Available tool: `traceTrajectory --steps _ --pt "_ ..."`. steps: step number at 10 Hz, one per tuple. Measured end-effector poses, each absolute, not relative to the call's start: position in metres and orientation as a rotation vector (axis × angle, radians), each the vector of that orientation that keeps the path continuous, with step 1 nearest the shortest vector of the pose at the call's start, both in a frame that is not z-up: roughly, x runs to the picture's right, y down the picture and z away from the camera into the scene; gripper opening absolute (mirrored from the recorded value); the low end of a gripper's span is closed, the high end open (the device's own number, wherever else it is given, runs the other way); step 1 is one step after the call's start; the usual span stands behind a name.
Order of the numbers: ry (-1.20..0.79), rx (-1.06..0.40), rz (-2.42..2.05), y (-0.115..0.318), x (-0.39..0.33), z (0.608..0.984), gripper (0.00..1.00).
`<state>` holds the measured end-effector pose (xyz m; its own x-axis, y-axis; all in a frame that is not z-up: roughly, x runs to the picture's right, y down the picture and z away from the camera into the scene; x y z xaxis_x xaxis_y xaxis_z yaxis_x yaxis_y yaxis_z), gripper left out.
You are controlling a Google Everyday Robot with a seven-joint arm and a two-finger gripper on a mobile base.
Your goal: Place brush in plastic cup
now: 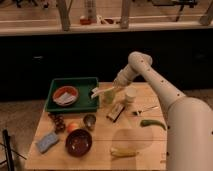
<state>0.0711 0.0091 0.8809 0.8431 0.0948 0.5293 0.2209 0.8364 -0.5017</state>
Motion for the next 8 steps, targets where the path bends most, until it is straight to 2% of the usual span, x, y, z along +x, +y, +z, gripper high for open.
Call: traceTrajectory --steps 3,8 --pt "-0.567 -0.583 -0.064 0.0094 0.0750 0.8797 0.78" --pt "-0.568 -0.587 -0.068 0.0087 0.0751 0.8798 0.80"
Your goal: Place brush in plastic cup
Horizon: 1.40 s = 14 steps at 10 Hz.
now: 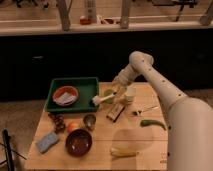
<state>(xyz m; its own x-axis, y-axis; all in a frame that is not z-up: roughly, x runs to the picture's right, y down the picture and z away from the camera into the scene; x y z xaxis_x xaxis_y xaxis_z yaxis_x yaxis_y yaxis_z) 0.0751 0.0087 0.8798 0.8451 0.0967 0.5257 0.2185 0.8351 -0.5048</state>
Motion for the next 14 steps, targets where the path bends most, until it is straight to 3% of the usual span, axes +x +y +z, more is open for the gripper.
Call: traceTrajectory --steps 14 --pt "-0.569 -0.608 -0.099 0.0059 0.0684 0.8798 0.80"
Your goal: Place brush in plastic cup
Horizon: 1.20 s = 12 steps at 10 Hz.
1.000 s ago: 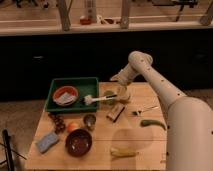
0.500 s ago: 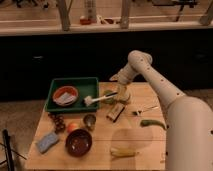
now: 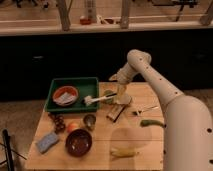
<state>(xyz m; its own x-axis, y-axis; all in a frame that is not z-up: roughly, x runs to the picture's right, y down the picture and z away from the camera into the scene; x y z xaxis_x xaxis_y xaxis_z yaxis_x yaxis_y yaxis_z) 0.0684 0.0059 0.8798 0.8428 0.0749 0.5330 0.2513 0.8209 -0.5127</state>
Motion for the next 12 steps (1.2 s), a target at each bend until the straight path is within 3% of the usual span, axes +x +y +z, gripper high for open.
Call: traceTrajectory --steps 12 --pt "-0.575 -0.582 -0.096 0.0025 0.0686 0.8744 0.80"
